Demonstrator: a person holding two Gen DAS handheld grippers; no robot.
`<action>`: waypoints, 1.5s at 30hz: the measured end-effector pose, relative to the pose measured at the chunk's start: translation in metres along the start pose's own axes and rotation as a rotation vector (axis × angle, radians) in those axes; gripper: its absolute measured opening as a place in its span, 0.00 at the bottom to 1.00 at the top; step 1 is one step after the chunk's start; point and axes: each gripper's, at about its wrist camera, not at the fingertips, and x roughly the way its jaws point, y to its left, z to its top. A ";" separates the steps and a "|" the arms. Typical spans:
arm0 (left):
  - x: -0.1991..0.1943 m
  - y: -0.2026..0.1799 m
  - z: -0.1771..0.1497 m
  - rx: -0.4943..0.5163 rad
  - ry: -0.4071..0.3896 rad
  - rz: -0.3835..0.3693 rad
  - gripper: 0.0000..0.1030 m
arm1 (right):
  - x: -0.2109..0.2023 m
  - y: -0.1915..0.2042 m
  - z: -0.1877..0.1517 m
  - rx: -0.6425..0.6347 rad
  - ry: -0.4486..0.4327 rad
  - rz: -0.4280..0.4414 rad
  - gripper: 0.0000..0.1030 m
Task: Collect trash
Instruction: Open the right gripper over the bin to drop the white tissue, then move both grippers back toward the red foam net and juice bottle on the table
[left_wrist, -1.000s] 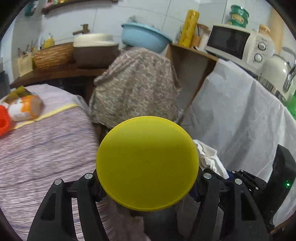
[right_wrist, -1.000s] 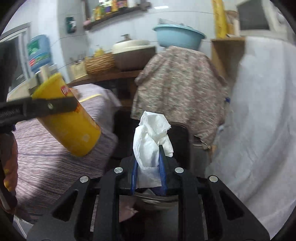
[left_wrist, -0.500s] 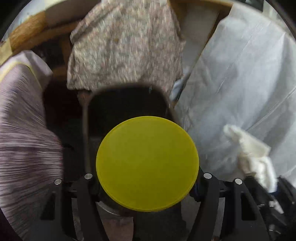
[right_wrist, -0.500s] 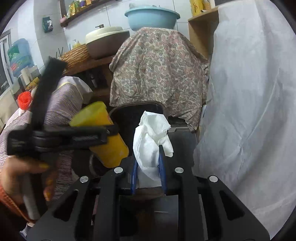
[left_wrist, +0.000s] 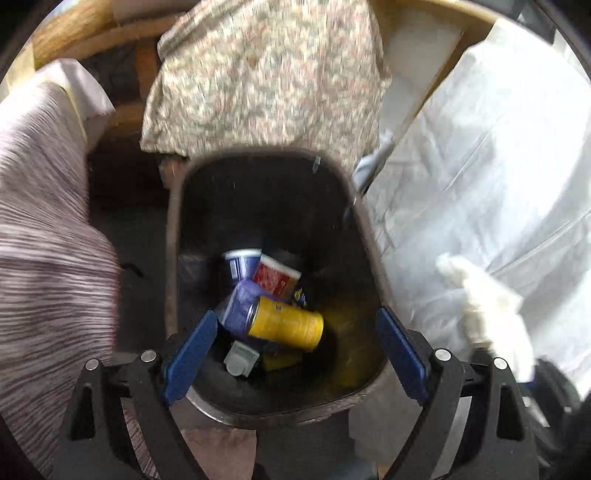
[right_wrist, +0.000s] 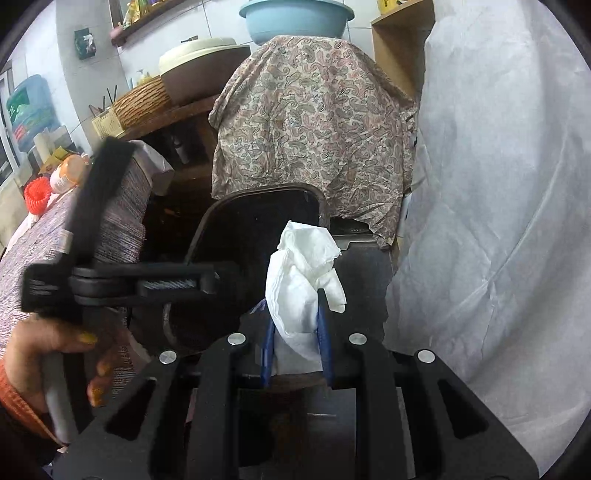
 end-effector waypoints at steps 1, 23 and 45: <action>-0.012 -0.002 0.000 0.004 -0.034 0.000 0.84 | 0.002 0.001 0.001 -0.004 0.004 0.004 0.20; -0.152 0.031 -0.010 -0.077 -0.318 0.024 0.92 | 0.082 0.052 0.008 -0.020 0.116 0.065 0.69; -0.243 0.140 -0.055 -0.166 -0.379 0.227 0.95 | 0.015 0.143 0.059 -0.220 -0.006 0.218 0.75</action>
